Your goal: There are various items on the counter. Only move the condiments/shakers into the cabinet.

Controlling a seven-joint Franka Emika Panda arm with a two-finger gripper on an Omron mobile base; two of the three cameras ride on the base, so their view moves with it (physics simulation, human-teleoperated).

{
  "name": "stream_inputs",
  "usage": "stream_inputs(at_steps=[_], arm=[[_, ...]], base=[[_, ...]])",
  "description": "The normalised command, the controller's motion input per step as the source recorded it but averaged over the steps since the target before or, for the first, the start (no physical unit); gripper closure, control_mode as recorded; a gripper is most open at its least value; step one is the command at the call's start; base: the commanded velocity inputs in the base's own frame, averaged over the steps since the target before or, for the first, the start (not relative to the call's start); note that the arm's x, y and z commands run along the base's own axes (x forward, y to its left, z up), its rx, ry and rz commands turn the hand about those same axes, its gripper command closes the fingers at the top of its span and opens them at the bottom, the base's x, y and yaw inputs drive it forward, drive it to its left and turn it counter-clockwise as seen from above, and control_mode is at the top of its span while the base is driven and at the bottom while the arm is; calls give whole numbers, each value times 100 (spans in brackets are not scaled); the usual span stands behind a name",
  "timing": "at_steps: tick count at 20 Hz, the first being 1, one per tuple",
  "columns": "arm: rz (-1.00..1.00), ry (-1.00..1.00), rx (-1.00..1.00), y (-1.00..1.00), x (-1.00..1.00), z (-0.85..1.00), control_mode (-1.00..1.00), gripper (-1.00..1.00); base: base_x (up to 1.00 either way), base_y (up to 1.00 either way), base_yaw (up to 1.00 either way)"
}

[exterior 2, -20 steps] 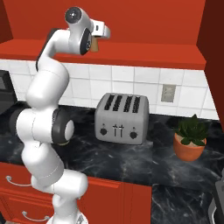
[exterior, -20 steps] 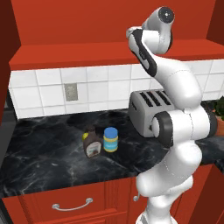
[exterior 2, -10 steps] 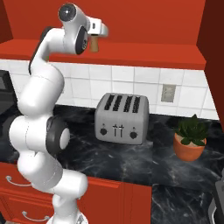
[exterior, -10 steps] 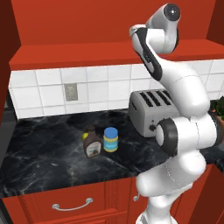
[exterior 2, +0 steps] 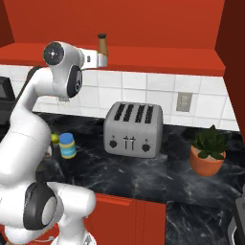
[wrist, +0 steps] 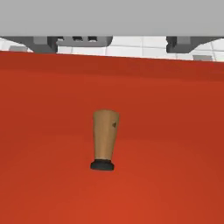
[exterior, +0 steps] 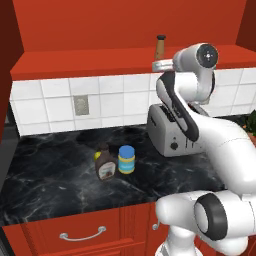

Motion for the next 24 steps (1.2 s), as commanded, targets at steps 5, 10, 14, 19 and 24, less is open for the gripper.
stream_inputs(at_steps=[5, 10, 14, 19, 24], arm=[[6, 2, -4, 51, -100, -87, -100, -100], [2, 0, 2, 71, -69, -71, -100, -100], [0, 0, 12, 55, -9, -47, -100, -100], [2, 8, 10, -5, 7, -18, -100, -100], [4, 51, 21, -35, 32, -9, -100, -100]], base=[[0, 0, 0], [0, 0, 0], [0, 0, 0], [0, 0, 0], [0, 0, 0]])
